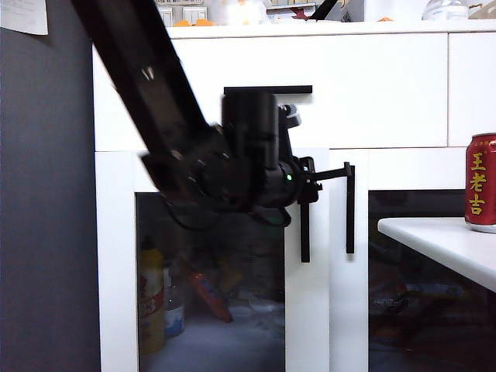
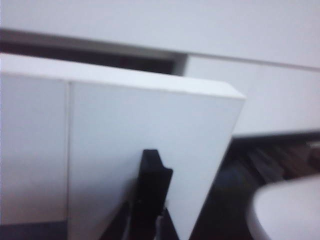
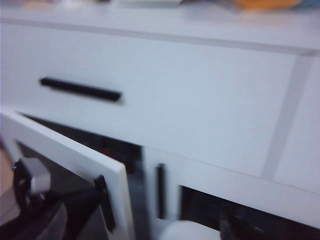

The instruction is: Open the left door of the white cabinet, pick up a can of beverage from the table on the right, place it inside the cabinet, and finally close the cabinet door.

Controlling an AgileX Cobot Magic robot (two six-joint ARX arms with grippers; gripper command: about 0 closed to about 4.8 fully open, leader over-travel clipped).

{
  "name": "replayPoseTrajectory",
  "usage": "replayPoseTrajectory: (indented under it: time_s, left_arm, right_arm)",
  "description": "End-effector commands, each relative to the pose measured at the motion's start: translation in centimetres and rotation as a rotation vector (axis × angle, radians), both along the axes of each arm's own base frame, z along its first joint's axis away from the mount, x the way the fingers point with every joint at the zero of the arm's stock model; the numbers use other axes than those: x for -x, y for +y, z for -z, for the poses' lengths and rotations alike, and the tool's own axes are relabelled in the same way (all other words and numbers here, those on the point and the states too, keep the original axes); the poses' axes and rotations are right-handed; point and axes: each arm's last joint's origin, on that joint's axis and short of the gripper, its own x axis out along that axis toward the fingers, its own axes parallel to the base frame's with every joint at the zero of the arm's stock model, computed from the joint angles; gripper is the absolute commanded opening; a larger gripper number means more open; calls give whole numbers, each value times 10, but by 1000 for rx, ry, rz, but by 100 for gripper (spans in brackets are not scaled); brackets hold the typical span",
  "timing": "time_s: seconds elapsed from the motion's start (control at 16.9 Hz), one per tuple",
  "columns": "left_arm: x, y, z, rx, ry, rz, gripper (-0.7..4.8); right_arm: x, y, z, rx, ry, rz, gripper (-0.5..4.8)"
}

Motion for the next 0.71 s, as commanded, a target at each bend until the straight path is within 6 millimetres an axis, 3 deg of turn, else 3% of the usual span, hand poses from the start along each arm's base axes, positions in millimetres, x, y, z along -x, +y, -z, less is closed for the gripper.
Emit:
replayPoseTrajectory:
  time_s: [0.06,0.18,0.24,0.3,0.41,0.47,0.65,0.71]
  left_arm:
    - [18,15,-4,18,42,-7,-6]
    - [34,29,-12,19,41,-5,-6]
    - [39,35,-15,26,33,-5,-6]
    - [44,39,-17,32,27,-5,-6]
    - [54,48,-23,39,19,-5,-6]
    - [61,55,-30,48,9,-4,-6]
    - [73,64,-36,59,-2,0,-6]
    - [77,68,-35,52,6,-1,-6]
  right_arm:
    - [-33,19,2,-44,-29,-97,389]
    - [-62,42,16,-36,54,-170,386]
    - [-74,53,23,-29,92,-198,366]
    - [-81,60,27,-24,115,-215,316]
    - [-95,67,36,-10,158,-229,103]
    - [-104,70,41,-7,180,-230,28]
    - [-119,81,54,10,228,-267,-1]
    - [-123,93,64,21,276,-303,-1]
